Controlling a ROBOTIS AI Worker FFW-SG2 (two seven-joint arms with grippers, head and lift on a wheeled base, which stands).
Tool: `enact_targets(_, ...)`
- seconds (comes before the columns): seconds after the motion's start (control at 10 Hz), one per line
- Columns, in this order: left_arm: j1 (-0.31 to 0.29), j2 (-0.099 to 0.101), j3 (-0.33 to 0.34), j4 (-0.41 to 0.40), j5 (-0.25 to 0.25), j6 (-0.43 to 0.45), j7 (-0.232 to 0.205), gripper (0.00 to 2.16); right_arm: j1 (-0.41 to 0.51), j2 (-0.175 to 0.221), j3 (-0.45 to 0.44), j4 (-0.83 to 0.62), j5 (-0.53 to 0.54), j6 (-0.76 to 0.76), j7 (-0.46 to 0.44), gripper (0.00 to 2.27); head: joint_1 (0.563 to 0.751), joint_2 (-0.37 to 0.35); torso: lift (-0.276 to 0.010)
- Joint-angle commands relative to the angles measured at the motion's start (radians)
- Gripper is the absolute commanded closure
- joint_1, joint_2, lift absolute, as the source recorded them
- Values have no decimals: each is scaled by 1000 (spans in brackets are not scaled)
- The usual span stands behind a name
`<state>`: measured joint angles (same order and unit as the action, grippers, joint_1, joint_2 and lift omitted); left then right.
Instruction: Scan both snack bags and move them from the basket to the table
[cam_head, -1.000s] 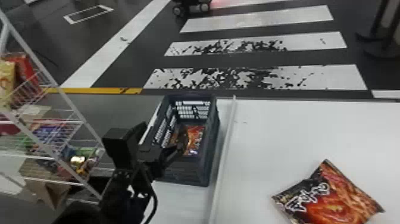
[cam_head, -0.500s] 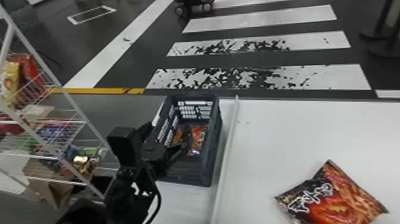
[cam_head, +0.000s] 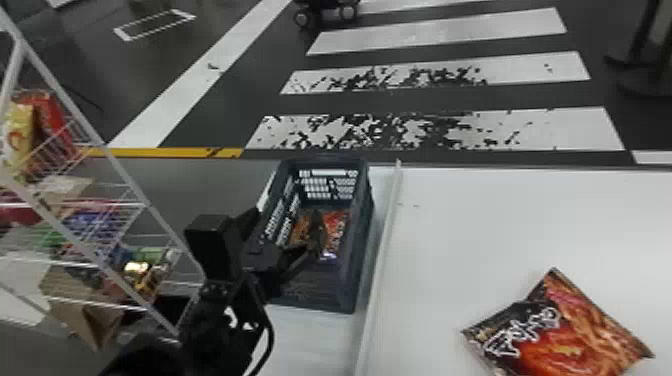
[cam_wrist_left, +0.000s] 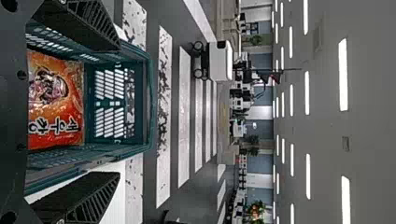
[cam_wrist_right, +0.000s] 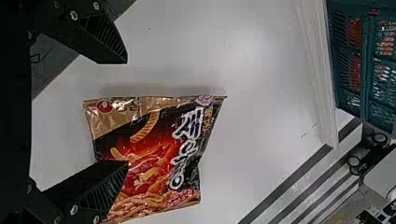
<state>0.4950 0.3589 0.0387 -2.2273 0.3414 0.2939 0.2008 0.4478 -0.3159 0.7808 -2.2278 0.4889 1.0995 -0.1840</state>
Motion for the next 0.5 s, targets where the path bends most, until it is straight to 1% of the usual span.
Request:
enact_targets(0.0,-1,0,4,5,5,0,-6,26,-17,0,3,28,-10,-17,-2,164,695,312,-98)
enact_targets(0.1,-3,2,4,8,5,0,-9,26,-18,0,1,39,-6,-42,-2,164,695,313,-98)
enact_targets(0.4,-6,0,4,15,13,0,-17,26,-34,0,9,60,2,-45,-12,164,695,314,-98)
